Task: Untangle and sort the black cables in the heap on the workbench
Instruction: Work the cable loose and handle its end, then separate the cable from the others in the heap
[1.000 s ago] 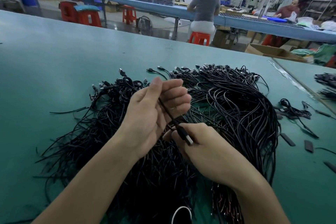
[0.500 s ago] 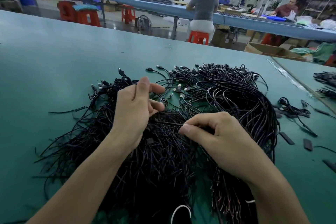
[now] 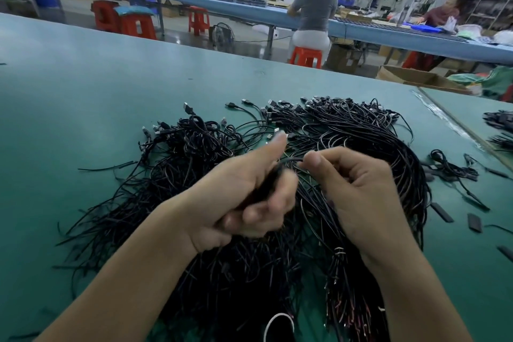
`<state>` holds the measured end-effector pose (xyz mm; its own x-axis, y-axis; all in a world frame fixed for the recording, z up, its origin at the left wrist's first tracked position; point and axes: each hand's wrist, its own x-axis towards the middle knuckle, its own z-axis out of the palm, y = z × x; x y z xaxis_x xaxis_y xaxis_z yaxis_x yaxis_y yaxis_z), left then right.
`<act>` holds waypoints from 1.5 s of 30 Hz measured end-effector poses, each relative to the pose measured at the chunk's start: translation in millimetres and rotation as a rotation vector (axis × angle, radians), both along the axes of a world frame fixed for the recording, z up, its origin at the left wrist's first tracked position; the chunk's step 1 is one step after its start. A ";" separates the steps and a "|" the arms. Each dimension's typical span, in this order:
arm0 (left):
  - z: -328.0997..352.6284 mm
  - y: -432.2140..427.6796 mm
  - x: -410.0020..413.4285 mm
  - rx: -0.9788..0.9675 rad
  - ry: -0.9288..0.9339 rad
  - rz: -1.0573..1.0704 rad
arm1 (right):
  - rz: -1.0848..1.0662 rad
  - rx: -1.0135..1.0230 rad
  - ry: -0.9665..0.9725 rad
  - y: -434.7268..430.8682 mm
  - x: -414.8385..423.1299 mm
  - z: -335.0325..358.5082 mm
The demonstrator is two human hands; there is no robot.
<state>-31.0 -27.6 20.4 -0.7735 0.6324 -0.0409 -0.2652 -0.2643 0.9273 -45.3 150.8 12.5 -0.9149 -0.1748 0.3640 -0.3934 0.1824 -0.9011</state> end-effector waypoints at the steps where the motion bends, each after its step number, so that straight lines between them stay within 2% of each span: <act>1: 2.0 0.0 -0.8 0.105 -0.014 0.026 | 0.020 0.065 -0.051 -1.8 -0.2 -2.8; 6: -1.0 1.1 -10.2 0.327 -0.013 0.452 | 0.194 0.386 -0.117 -15.9 6.5 -4.8; 9: -9.1 3.6 -16.2 0.329 0.070 0.616 | 0.226 0.484 -0.075 -17.5 10.0 -1.1; 12: -20.0 12.3 -15.8 0.030 0.363 0.703 | 0.232 0.539 -0.097 -15.0 12.0 2.0; 14: -24.8 17.0 -13.3 -0.247 0.551 0.726 | 0.240 0.586 -0.078 -13.7 14.9 3.9; 16: -24.3 19.1 -10.4 -0.533 0.664 0.690 | 0.218 0.579 -0.018 -10.9 16.5 6.9; 18: -21.6 19.0 -7.5 -0.698 0.632 0.616 | 0.219 0.534 0.008 -6.6 17.3 12.6; 21: -13.8 17.6 -3.9 -0.717 0.441 0.449 | 0.278 0.429 0.004 -3.3 19.2 18.3; 25: -9.6 6.4 -2.2 -0.869 0.381 0.294 | 0.059 0.321 0.112 0.9 14.3 14.8; 27: -7.4 -1.6 -1.8 -0.805 0.325 0.166 | 0.046 0.228 0.110 1.0 13.0 14.7; 28: -5.7 -4.4 -1.1 -0.699 0.285 0.103 | 0.072 0.160 0.092 -0.3 12.2 13.9; 31: -4.1 -8.2 -0.7 -0.137 0.141 -0.051 | 0.134 0.025 0.046 -5.1 9.7 9.4; 35: 3.5 -18.1 -5.3 0.479 -0.028 -0.084 | 0.050 0.200 -0.005 -7.5 6.7 1.0; 37: 9.3 -21.2 -7.8 0.656 -0.072 0.041 | 0.060 0.318 -0.064 -10.0 6.2 -3.6; 39: 7.1 -18.2 -10.8 0.615 -0.062 0.370 | 0.116 0.410 -0.099 -14.7 8.2 -7.1; 41: -0.7 -11.9 -15.0 0.481 0.028 0.612 | 0.214 0.470 -0.116 -19.9 12.6 -8.2; 43: -10.2 -7.1 -19.7 0.231 0.197 0.743 | 0.289 0.525 -0.135 -21.5 15.3 -6.8; 45: -17.7 -6.3 -21.6 -0.144 0.369 0.851 | 0.273 0.539 -0.124 -17.5 14.6 -3.5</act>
<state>-52.6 -33.9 2.7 -0.9533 -0.1443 0.2653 0.2820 -0.1107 0.9530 -30.7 133.3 9.1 -0.8412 -0.5381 0.0532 -0.3882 0.5325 -0.7522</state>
